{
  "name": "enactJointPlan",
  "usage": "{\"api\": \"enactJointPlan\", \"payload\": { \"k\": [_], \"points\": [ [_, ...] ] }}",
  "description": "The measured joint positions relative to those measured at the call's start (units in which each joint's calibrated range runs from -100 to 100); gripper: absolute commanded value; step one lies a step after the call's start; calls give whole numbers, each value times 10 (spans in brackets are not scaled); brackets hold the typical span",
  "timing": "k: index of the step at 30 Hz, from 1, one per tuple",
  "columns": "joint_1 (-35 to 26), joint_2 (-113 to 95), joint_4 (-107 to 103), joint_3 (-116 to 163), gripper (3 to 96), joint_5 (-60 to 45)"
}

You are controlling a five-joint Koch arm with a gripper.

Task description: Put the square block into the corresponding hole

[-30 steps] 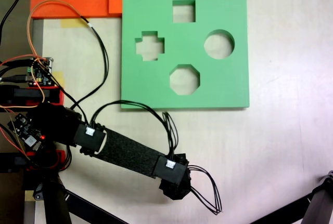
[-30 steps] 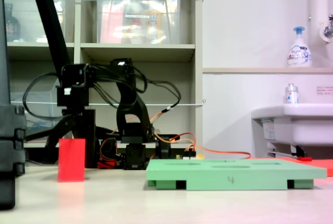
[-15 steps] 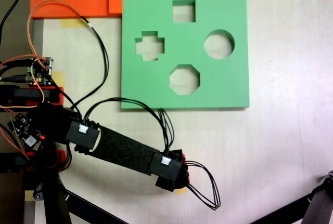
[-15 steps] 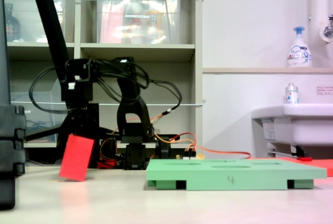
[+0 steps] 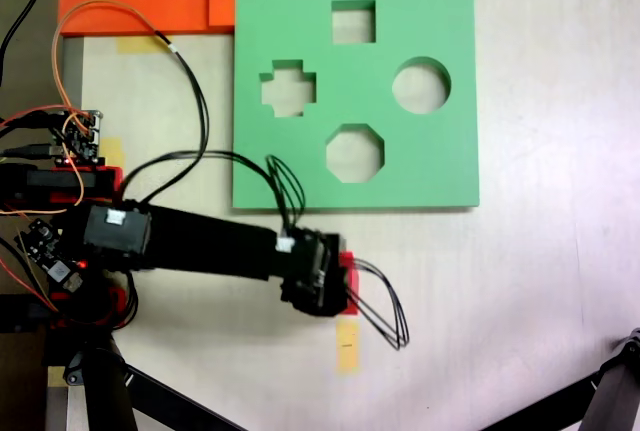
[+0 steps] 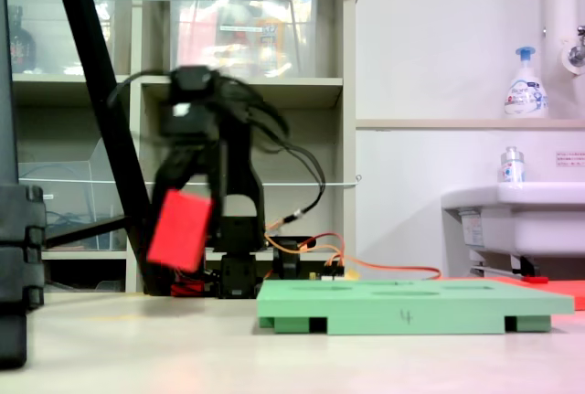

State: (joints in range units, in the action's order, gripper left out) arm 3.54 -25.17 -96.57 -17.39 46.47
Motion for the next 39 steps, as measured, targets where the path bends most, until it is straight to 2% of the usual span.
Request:
{"api": "enactJointPlan", "payload": {
  "k": [6, 10, 14, 24, 39],
  "points": [
    [-130, -42, -8, -16, 249, 131],
    [-203, 57, -12, -122, 249, 195],
    [-245, 211, -15, -247, 249, 235],
    [-277, 513, -17, -495, 249, 291],
    [-294, 534, -17, -512, 250, 311]
  ]
}}
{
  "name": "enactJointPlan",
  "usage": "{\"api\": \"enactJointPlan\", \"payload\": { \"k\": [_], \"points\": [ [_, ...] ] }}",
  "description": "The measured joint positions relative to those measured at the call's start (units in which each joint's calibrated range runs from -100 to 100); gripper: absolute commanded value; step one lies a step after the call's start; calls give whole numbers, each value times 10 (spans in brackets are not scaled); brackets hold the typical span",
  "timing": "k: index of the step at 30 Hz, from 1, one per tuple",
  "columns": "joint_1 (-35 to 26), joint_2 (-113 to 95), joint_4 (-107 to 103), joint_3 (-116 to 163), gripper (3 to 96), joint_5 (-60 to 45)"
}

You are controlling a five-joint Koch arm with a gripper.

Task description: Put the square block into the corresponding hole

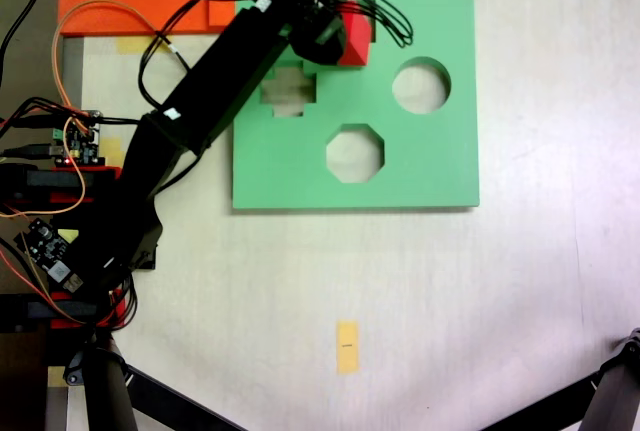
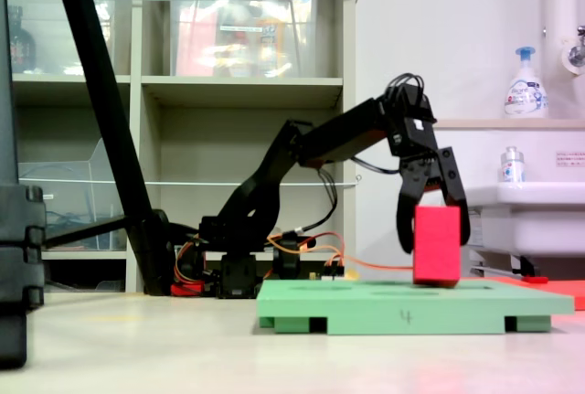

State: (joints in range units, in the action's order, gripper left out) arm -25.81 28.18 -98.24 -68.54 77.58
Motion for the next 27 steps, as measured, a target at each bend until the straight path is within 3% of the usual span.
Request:
{"api": "enactJointPlan", "payload": {
  "k": [27],
  "points": [
    [-8, 37, 52, -30, 283, -18]
  ]
}}
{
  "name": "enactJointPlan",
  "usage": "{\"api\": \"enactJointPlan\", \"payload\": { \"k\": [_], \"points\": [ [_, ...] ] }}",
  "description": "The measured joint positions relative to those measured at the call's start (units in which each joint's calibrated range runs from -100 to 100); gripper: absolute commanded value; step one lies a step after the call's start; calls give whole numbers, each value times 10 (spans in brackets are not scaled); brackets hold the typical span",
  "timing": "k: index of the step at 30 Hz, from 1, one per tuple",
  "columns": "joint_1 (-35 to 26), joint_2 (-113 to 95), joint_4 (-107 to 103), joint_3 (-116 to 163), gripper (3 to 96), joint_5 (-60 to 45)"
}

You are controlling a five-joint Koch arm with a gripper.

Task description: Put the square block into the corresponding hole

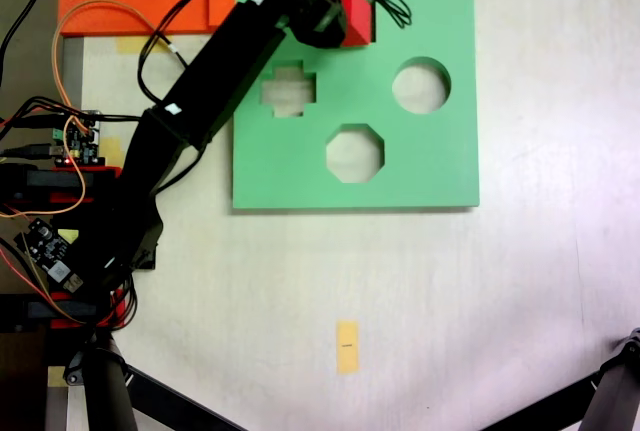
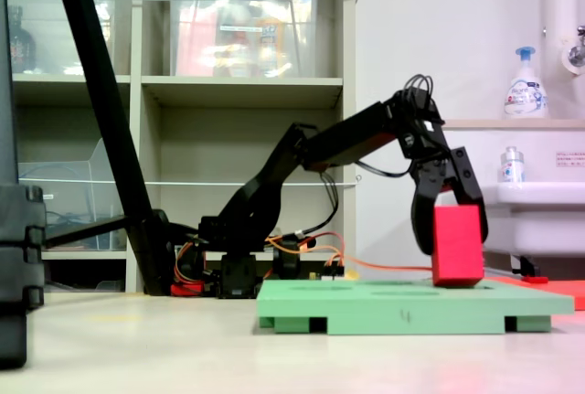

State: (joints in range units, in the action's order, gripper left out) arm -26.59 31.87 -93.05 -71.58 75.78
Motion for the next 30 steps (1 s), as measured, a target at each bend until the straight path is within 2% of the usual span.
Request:
{"api": "enactJointPlan", "payload": {
  "k": [21, 24, 30],
  "points": [
    [-8, 52, 46, -4, 285, 0],
    [-8, 74, 52, -5, 396, -1],
    [-8, 104, 90, -5, 725, 1]
  ]
}}
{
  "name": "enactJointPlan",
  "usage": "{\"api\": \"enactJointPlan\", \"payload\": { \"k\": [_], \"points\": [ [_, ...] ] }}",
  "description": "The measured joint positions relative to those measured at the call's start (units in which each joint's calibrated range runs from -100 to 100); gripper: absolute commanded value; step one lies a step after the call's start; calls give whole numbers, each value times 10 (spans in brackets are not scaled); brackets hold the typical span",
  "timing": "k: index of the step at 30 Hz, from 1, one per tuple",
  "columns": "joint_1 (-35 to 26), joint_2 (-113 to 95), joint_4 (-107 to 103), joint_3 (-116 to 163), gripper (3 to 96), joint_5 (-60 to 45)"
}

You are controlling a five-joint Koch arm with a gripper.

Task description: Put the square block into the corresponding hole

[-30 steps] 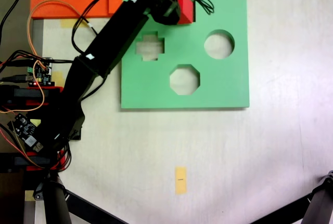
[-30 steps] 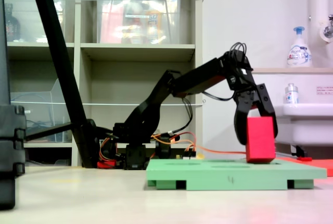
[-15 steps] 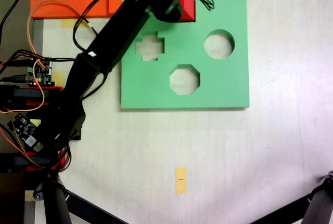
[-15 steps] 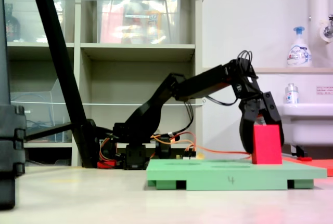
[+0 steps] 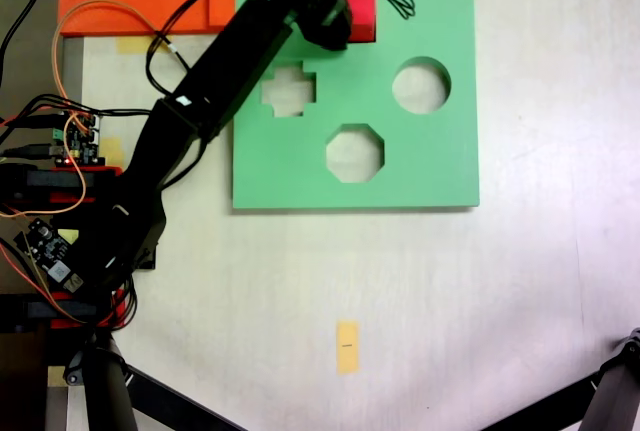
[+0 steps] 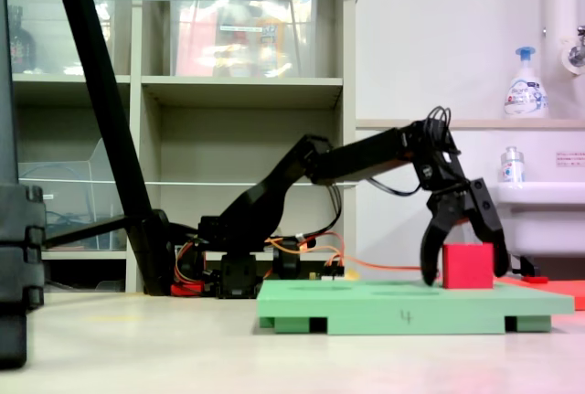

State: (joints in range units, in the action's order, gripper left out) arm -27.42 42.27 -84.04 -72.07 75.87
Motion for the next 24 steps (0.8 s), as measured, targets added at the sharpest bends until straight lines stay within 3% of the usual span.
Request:
{"api": "enactJointPlan", "payload": {
  "k": [3, 5, 13, 14, 17, 18, 24],
  "points": [
    [0, 0, 1, 0, 881, 7],
    [1, 0, -3, 0, 923, 8],
    [0, -137, -59, 0, 918, -12],
    [0, -185, -74, 0, 883, -18],
    [5, -345, -128, 0, 636, -61],
    [12, -409, -139, 0, 607, -85],
    [86, -840, -147, -3, 603, -367]
  ]
}}
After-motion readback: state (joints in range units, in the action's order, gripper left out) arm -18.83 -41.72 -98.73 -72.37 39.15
